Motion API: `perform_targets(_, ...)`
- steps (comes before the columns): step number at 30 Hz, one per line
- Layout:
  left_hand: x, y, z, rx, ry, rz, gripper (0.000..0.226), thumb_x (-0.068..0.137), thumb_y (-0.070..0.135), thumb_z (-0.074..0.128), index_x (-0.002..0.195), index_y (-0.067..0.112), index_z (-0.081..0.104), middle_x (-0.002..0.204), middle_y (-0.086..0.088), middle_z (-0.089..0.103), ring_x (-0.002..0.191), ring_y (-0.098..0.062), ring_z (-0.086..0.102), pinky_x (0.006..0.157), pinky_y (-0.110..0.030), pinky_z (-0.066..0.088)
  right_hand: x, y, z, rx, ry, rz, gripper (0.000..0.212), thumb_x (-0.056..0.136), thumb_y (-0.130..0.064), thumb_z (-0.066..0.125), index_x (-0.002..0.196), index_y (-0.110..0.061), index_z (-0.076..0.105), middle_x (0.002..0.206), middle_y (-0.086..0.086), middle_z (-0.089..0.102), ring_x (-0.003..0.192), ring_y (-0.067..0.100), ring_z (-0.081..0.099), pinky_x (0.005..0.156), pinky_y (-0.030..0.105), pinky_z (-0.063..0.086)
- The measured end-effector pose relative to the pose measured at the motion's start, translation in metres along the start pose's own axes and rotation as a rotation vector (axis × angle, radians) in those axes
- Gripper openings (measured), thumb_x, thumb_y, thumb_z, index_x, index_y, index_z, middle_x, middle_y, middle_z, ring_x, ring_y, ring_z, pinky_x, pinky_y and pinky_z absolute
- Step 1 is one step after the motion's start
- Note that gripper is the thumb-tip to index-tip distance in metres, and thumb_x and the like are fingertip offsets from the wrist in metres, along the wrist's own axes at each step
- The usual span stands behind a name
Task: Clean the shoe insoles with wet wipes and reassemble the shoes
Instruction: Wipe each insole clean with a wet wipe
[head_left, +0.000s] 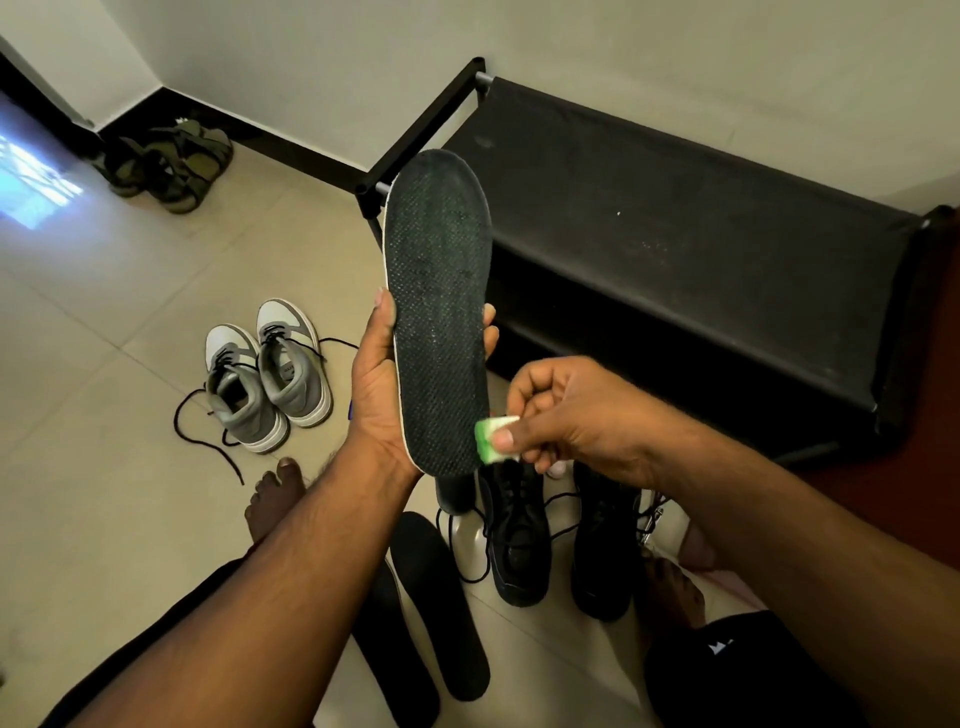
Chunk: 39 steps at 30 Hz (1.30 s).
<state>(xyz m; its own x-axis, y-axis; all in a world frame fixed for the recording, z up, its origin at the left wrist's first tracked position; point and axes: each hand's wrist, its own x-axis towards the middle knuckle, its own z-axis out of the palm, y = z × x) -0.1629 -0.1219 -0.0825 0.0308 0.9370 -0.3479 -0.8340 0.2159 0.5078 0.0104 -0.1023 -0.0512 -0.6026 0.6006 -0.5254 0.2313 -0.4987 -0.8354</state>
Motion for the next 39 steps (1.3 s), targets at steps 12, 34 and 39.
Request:
perform_targets(12, -0.004, 0.006, 0.005, -0.042, 0.05, 0.002, 0.07, 0.094, 0.054, 0.043, 0.143, 0.005, 0.047, 0.124, -0.018, 0.058, 0.103, -0.029, 0.062, 0.091, -0.04, 0.054, 0.002, -0.004, -0.003, 0.008, 0.194, -0.198, 0.021, 0.073, 0.001, 0.077, 0.085, -0.003, 0.061, 0.064, 0.009, 0.061, 0.051, 0.012, 0.055, 0.049, 0.024, 0.045)
perform_targets(34, 0.0, 0.005, 0.002, 0.308, 0.173, 0.039, 0.081, 0.091, 0.073, 0.026, 0.123, 0.008, 0.062, 0.099, -0.012, 0.073, 0.091, -0.021, 0.071, 0.083, -0.036, 0.058, 0.001, -0.004, -0.005, 0.07, 0.163, -0.145, 0.019, 0.079, 0.006, 0.07, 0.097, 0.002, 0.064, 0.076, 0.015, 0.069, 0.061, 0.019, 0.065, 0.052, 0.023, 0.052)
perform_targets(39, -0.002, 0.0, 0.004, 0.305, 0.211, 0.123, 0.088, 0.09, 0.075, 0.029, 0.14, 0.006, 0.05, 0.112, -0.02, 0.067, 0.095, -0.025, 0.068, 0.08, -0.037, 0.057, 0.002, -0.001, -0.002, -0.014, 0.22, -0.115, 0.014, 0.079, 0.005, 0.071, 0.091, 0.001, 0.066, 0.074, 0.015, 0.069, 0.06, 0.018, 0.064, 0.052, 0.023, 0.052)
